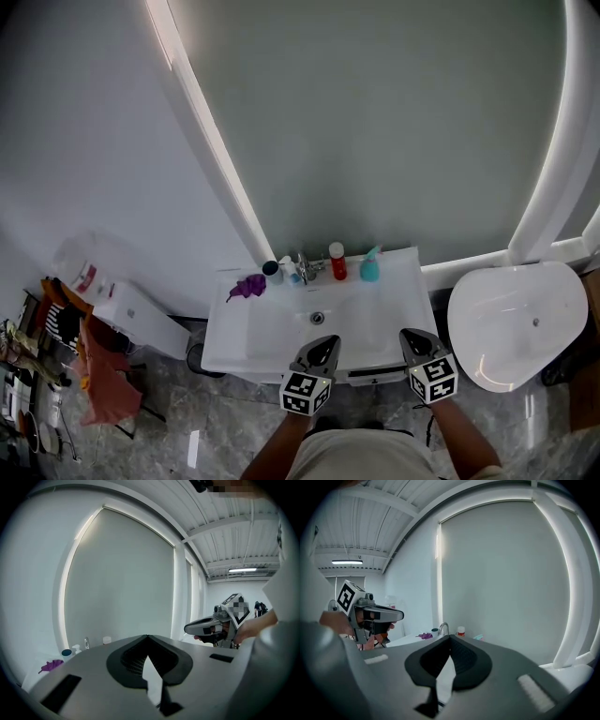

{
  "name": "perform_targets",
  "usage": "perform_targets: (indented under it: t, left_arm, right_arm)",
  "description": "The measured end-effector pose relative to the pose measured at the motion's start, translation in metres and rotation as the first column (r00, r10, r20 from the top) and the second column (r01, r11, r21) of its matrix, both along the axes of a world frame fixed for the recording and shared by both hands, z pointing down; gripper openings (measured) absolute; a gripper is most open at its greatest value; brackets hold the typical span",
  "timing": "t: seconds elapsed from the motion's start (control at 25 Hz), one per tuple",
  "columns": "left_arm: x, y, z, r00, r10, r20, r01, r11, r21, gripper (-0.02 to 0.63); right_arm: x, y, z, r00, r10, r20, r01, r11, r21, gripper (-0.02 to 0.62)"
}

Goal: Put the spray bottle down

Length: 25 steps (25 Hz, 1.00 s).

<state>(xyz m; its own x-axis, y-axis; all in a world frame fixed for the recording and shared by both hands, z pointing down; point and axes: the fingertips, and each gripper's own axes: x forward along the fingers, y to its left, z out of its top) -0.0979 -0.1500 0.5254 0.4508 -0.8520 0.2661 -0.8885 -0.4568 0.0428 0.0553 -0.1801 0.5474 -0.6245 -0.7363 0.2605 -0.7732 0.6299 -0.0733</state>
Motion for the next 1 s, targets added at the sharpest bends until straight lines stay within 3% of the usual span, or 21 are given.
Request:
perform_targets:
  t: [0.48,1.0]
  left_arm:
    - [-0.043,-0.007,-0.030,0.997,0.082,-0.013,-0.082,0.996,0.040,0.006]
    - [-0.053,-0.014,-0.030,0.993,0.103,-0.052,-0.102,0.994,0.033,0.006]
  right_arm:
    - [-0.029,0.003,-0.037,0.998,0.052,0.036,-0.054,0.997,0.047,0.010]
    - [-0.037,0.002,-0.044,0.996,0.083,0.044,-0.085,0.995,0.056,0.011]
